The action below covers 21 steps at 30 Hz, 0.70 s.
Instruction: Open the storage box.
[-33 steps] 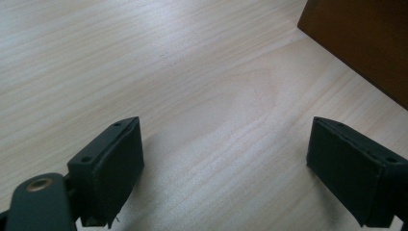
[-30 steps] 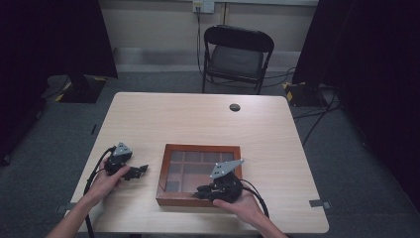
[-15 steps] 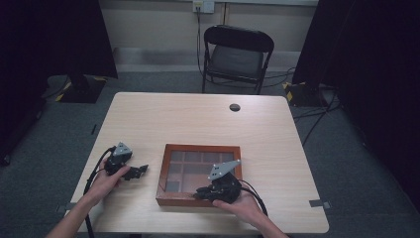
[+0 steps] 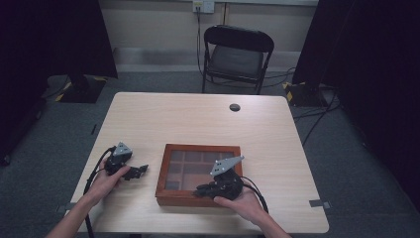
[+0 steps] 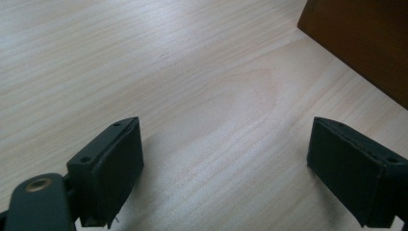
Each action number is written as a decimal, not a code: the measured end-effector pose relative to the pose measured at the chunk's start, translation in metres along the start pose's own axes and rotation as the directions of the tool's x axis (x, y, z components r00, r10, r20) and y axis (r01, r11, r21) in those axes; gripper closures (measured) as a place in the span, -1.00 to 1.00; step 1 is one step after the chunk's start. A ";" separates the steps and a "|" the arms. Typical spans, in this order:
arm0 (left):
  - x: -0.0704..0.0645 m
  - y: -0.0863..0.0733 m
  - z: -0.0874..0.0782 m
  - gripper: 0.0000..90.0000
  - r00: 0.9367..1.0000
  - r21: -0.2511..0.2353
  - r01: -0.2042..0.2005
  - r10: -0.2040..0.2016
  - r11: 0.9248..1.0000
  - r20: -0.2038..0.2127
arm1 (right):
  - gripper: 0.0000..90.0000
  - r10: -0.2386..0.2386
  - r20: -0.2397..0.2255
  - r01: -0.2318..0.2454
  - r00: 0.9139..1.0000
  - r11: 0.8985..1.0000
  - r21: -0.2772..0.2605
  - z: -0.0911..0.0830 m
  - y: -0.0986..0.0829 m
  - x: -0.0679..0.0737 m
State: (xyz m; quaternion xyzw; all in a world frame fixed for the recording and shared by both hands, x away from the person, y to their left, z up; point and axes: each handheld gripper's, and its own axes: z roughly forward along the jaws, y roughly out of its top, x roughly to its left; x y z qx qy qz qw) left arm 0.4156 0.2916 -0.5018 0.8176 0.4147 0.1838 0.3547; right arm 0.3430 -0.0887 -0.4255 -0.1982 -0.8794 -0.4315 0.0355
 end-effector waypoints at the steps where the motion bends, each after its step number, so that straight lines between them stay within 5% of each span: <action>1: 0.000 0.000 0.000 -0.74 1.000 0.000 0.000 0.000 1.000 0.000 | 0.82 0.003 0.001 -0.003 1.000 1.000 -0.002 -0.001 0.001 0.000; 21: 0.001 0.000 0.000 -0.74 1.000 0.000 -0.006 0.006 1.000 0.001 | 0.82 0.023 -0.013 -0.023 1.000 0.999 -0.022 -0.013 0.015 -0.001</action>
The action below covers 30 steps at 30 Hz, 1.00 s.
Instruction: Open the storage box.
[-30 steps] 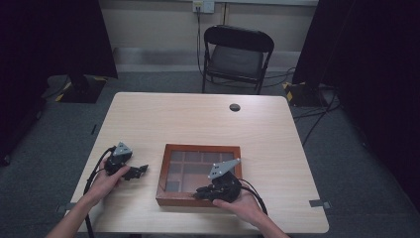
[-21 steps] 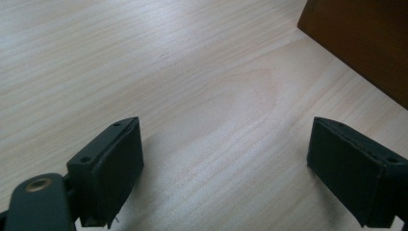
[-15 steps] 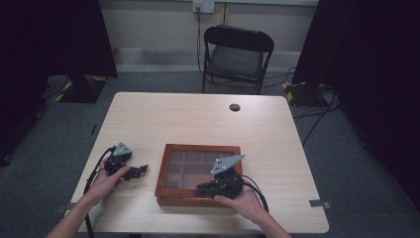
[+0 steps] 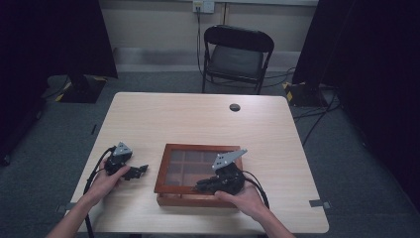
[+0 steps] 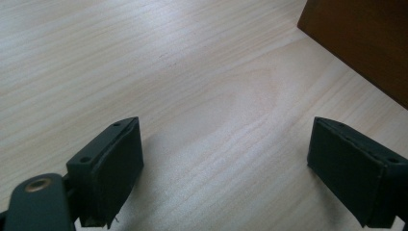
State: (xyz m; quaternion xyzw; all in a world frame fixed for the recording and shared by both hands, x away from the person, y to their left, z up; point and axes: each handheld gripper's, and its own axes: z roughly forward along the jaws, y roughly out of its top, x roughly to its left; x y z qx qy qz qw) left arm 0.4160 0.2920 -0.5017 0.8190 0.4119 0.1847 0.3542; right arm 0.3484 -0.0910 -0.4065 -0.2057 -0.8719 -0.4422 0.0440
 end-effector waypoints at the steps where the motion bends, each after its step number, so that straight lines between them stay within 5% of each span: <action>1: 0.000 0.000 0.000 -0.74 1.000 0.000 0.000 0.000 1.000 0.000 | 0.82 0.001 -0.001 -0.001 1.000 1.000 -0.003 -0.001 0.001 -0.001; 30: 0.001 0.000 0.000 -0.75 1.000 0.002 -0.003 0.003 1.000 0.003 | 0.83 0.000 0.008 0.000 1.000 1.000 -0.020 -0.020 0.028 -0.003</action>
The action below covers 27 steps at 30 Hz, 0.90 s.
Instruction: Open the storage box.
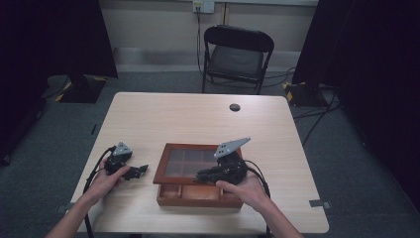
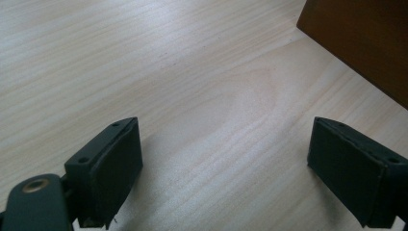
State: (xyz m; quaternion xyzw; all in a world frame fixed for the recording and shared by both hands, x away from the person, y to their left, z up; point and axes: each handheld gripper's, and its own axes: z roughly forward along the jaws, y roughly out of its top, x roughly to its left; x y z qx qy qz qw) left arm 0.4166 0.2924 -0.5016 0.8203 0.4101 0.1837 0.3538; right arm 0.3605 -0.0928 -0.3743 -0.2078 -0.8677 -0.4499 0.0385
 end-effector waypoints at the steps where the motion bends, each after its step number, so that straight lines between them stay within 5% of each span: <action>1: 0.000 0.000 0.000 -0.75 1.000 0.000 0.000 0.000 1.000 0.000 | 0.83 -0.002 0.000 0.002 1.000 1.000 0.000 0.000 0.001 0.000; 27: 0.000 0.000 0.000 -0.76 1.000 0.001 -0.001 0.001 1.000 0.004 | 0.83 0.007 0.022 -0.007 1.000 1.000 -0.010 -0.010 0.017 -0.002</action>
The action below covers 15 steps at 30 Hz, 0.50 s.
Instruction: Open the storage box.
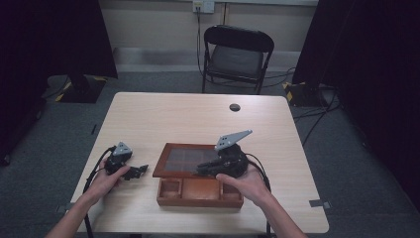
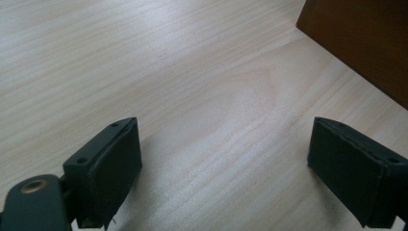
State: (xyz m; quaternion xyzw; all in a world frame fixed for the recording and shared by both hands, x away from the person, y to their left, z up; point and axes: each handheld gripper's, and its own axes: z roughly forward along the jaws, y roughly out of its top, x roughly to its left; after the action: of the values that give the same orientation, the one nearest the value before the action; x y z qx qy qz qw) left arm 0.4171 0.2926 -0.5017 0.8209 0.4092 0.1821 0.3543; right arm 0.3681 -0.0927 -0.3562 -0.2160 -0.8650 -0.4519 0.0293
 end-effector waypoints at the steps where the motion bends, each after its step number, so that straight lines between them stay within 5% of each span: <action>1: 0.000 0.000 0.000 -0.76 1.000 0.000 0.000 0.000 1.000 0.000 | 0.83 -0.001 0.002 0.001 1.000 1.000 -0.003 0.000 0.000 0.000; 15: 0.000 0.000 0.000 -0.76 1.000 0.000 0.000 0.000 1.000 0.000 | 0.83 0.003 0.005 -0.003 1.000 1.000 -0.011 -0.004 0.006 -0.002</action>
State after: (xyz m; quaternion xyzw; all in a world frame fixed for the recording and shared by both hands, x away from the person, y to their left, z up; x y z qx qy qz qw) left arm 0.4171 0.2926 -0.5016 0.8210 0.4091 0.1821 0.3541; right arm 0.3718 -0.0934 -0.3501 -0.2184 -0.8623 -0.4562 0.0267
